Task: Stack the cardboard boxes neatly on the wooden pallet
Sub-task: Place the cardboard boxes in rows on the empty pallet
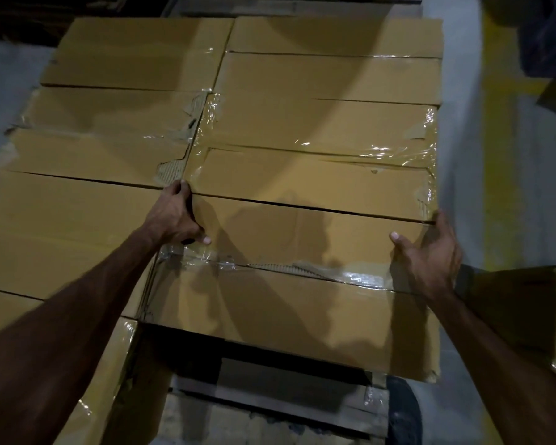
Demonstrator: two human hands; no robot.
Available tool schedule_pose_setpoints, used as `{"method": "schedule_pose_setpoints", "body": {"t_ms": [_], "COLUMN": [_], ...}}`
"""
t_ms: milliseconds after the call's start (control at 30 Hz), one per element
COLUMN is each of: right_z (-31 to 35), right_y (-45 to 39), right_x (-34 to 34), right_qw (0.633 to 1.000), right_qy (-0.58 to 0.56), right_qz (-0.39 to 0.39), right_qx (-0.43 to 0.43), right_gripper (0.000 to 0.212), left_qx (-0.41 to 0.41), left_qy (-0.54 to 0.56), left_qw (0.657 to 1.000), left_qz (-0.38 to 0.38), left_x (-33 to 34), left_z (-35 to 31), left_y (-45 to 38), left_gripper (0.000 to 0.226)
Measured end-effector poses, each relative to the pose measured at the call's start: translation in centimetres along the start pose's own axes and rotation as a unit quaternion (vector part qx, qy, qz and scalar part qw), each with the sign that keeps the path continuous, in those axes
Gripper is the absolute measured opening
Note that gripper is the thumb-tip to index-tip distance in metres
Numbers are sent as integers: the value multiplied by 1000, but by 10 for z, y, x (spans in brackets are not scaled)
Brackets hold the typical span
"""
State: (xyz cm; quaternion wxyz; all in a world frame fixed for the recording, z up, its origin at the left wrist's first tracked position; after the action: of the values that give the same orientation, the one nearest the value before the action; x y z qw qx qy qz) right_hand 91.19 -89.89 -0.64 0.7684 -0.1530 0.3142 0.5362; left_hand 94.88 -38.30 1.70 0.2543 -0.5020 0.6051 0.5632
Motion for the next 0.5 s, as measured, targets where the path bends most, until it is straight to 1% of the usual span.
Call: {"method": "schedule_pose_setpoints", "body": {"t_ms": [167, 233, 367, 433, 500], "right_z": [-2, -7, -17, -20, -22], "right_y": [-2, -2, -3, -4, -5], "right_x": [-4, -5, -11, -13, -13], "right_qw": [1000, 999, 994, 989, 987], "right_qy": [7, -18, -89, -117, -128], "right_qz": [10, 19, 14, 8, 10], "right_qx": [22, 25, 61, 85, 98], "right_gripper": [67, 69, 65, 70, 71], "left_qx": [-12, -5, -11, -14, -13], "left_qy": [0, 0, -1, -1, 0], "left_qw": [1000, 1000, 1000, 1000, 1000], "left_qz": [-4, -3, 5, 11, 14], "left_x": [-2, -2, -3, -5, -4], "left_z": [-1, -2, -3, -3, -2], "left_y": [4, 4, 4, 2, 2], "left_gripper": [144, 145, 147, 144, 140]}}
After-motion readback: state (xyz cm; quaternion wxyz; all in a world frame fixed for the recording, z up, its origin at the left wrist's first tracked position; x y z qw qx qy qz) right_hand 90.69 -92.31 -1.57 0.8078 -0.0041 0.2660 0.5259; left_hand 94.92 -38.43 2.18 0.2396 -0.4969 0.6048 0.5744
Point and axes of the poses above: each hand's wrist, its own y-axis away from the middle knuckle, its own x-axis out of the palm, z = x × y, the point moved 6 cm from there along -y, towards the middle knuckle
